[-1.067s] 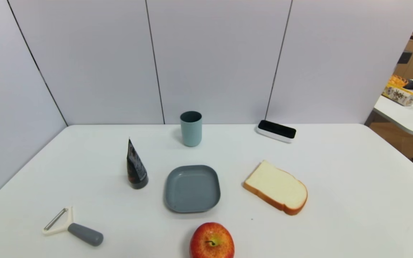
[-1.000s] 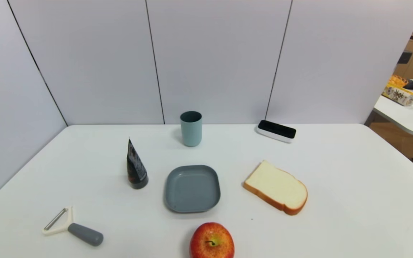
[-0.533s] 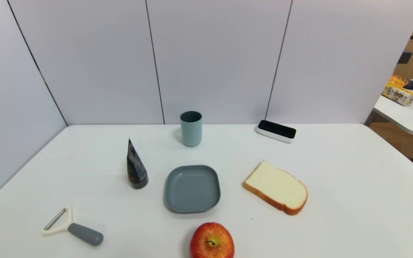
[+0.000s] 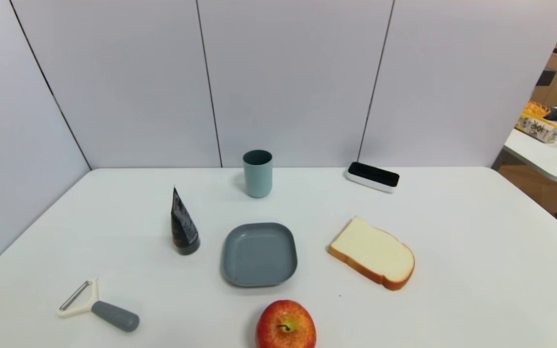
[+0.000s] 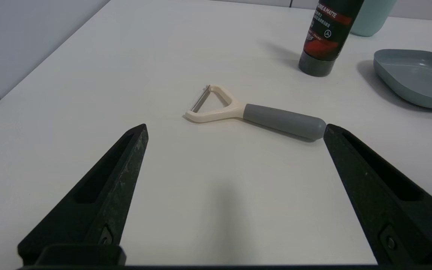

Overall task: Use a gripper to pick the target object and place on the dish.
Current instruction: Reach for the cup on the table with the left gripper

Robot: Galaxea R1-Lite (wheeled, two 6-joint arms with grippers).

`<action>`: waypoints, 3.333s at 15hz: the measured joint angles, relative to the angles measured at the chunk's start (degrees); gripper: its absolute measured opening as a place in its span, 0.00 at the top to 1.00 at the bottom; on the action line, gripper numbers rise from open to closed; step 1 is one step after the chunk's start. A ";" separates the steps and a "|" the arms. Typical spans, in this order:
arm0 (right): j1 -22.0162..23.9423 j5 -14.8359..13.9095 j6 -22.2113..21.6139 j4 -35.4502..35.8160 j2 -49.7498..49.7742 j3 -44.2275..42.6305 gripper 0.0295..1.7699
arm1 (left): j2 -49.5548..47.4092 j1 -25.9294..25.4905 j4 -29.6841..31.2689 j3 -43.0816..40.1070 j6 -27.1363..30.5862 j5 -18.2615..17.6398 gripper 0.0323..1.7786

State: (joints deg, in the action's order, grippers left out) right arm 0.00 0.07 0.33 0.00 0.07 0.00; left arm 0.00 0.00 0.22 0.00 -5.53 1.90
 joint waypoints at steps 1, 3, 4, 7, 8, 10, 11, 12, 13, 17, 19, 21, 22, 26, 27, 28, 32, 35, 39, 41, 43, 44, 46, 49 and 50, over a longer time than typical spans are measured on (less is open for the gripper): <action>0.00 0.00 -0.02 0.00 0.00 0.00 0.03 | 0.00 0.00 0.02 0.00 -0.05 0.00 0.05; 0.00 -0.02 -0.02 0.00 0.00 0.00 0.03 | 0.00 0.00 0.02 0.00 -0.05 -0.01 0.05; 0.00 -0.02 -0.02 0.00 0.00 0.00 0.03 | 0.00 0.00 0.09 0.00 0.22 0.13 0.05; 0.00 0.00 -0.02 0.00 0.00 0.00 0.03 | 0.13 0.00 2.89 3.02 1.10 0.05 0.05; 0.00 0.00 -0.02 0.00 0.00 0.00 0.03 | 0.74 0.00 3.25 5.73 1.51 0.02 0.05; 0.00 0.00 0.00 0.00 0.00 0.00 0.03 | 4.22 0.00 3.46 11.52 3.43 0.02 0.05; 0.00 0.00 0.00 0.00 0.00 0.00 0.03 | 7.02 0.00 3.55 14.87 4.50 -0.01 0.05; 0.00 0.00 -0.02 0.00 0.00 0.00 0.03 | 10.78 0.00 3.58 19.15 5.89 -0.04 0.05; 0.00 0.00 0.00 0.00 0.00 0.00 0.03 | 14.85 0.00 3.63 23.72 7.20 -0.15 0.05; 0.00 -0.02 0.00 0.00 0.00 0.00 0.03 | 36.00 0.00 3.41 48.90 13.78 -2.54 0.05; 0.00 -0.02 -0.02 0.00 0.00 0.00 0.03 | 48.45 0.00 3.16 63.45 16.84 -4.64 0.05; 0.00 0.00 0.00 0.00 0.00 0.00 0.03 | 60.59 0.11 2.36 77.53 19.37 -6.30 0.05; 0.00 0.00 0.00 -0.02 0.00 0.00 0.03 | 66.15 0.49 1.65 83.48 20.25 -6.78 0.05; 0.00 0.00 0.00 0.00 0.00 0.00 0.03 | 85.03 4.07 -0.52 99.58 21.65 -7.61 0.05; 0.00 0.02 -0.02 0.00 0.00 0.00 0.03 | 88.92 5.45 -1.15 102.14 21.65 -7.68 0.05; 0.00 0.00 0.00 0.00 0.00 0.00 0.03 | 92.04 6.69 -2.04 103.61 21.43 -7.72 0.05; 0.00 -0.02 0.00 0.00 0.00 0.00 0.03 | 100.39 10.34 -6.34 105.12 20.82 -7.63 0.05; 0.00 0.00 0.00 -0.02 0.00 0.00 0.03 | 104.46 11.70 -7.61 105.29 20.58 -7.28 0.05; 0.00 -0.02 -0.02 0.00 0.00 0.00 0.03 | 109.95 14.36 -8.23 106.80 20.47 -5.38 0.05; 0.00 -0.05 0.00 0.00 0.00 0.00 0.03 | 112.40 16.12 -8.27 107.24 19.53 -4.11 0.05; 0.00 0.00 0.00 0.00 0.00 0.00 0.03 | 114.99 18.35 -8.27 107.39 16.94 -3.17 0.05; 0.00 0.00 0.00 0.00 0.00 0.00 0.03 | 116.29 19.46 -8.24 107.39 15.68 -2.54 0.05; 0.00 0.00 0.00 0.00 0.00 0.00 0.03 | 118.80 21.38 -8.23 107.52 14.60 -1.90 0.05; 0.00 0.00 0.00 0.00 0.00 0.00 0.03 | 121.64 22.80 -8.27 107.85 14.60 -1.72 0.05; 0.00 0.00 -0.02 0.00 0.00 0.00 0.03 | 122.43 22.95 -8.29 108.19 14.60 -1.39 0.05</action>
State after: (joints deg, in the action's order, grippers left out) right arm 0.00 0.07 0.30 0.00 0.07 0.00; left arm 122.43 22.95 -8.07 108.19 9.07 0.51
